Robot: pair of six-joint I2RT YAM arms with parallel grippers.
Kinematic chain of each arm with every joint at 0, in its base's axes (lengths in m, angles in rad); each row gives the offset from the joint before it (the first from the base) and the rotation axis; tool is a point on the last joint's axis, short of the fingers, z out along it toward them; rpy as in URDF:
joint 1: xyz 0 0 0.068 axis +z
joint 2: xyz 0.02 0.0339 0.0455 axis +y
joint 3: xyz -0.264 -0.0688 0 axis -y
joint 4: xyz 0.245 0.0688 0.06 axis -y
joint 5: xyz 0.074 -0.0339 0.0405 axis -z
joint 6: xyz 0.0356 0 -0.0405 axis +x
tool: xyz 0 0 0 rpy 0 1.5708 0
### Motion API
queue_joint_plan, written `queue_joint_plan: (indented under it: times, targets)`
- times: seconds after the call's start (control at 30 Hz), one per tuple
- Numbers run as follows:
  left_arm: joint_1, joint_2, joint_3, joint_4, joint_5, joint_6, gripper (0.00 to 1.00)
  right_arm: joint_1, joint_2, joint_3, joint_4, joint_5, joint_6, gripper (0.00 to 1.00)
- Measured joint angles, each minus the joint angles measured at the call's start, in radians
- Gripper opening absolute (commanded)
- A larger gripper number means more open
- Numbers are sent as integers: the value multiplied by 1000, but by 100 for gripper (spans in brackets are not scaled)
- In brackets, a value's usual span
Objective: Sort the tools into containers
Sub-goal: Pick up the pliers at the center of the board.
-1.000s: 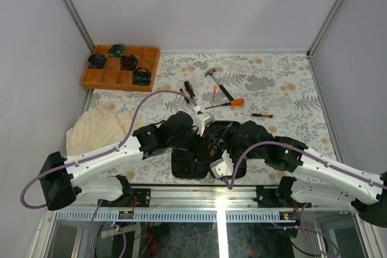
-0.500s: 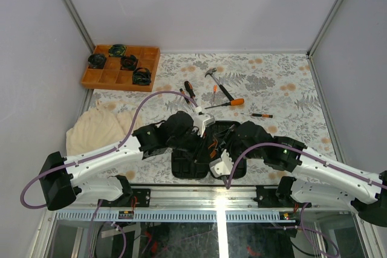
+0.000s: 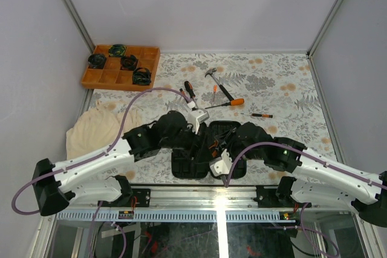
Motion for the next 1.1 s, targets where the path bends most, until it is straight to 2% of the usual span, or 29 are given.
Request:
queue_joint_plan:
  times: [0.2,0.5,0.83,0.97,1.1]
  targets:
    - [35,-117,0,0,-88,-14,65,0,-20,-5,22,9,135,11]
    - [212,-229,-48,-23,-218,-75,65,0,-10,-6,121,116,644,0]
    - [224,-149,-161,-115,-418,-196,63,1,26,-39,140,365,1290,0]
    - [224,-82,-170,-135,-476,-223,63,1,31,-53,134,414,1468,0]
    - [224,-16,-170,-134,-520,-233,62,1,27,-86,139,414,1572,0]
